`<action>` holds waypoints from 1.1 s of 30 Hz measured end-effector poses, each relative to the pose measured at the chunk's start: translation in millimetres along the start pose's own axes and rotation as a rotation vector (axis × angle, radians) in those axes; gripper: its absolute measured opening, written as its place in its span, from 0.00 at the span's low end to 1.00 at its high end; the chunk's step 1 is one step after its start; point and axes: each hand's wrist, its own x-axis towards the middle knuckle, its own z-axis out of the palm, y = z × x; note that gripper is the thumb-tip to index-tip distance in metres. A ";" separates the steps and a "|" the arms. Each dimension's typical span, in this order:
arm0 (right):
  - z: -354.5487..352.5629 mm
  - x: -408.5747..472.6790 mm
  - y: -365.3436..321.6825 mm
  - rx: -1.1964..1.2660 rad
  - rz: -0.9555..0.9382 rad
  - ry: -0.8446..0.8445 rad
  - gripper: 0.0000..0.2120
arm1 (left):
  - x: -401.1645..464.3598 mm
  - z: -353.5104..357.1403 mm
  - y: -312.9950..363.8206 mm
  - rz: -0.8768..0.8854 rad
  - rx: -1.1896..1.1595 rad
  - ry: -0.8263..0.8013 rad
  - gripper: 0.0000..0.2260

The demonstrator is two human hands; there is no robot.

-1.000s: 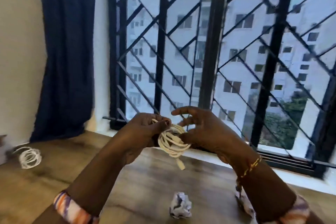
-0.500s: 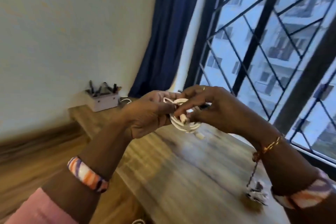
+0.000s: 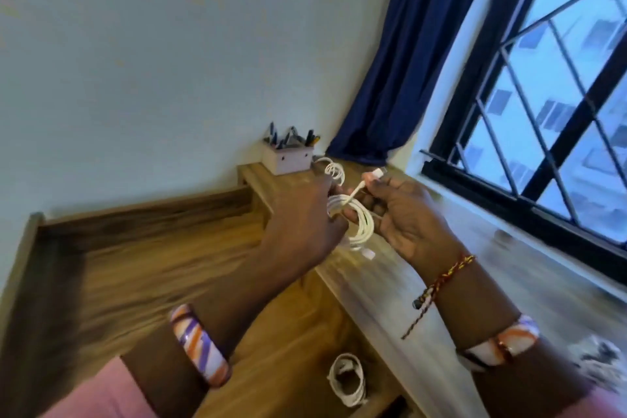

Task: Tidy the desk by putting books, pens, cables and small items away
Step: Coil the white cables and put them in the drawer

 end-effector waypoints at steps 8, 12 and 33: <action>-2.4 -13.0 60.4 -0.176 0.332 -0.231 0.06 | -49.0 -7.0 -67.2 0.289 0.238 -0.221 0.19; -33.2 -17.4 102.7 -0.564 0.329 -0.133 0.07 | -84.4 24.3 -99.2 0.194 0.352 -0.454 0.22; -165.8 -64.8 171.9 -1.623 -0.228 0.142 0.25 | -93.1 167.7 -142.9 -0.579 0.215 -0.492 0.13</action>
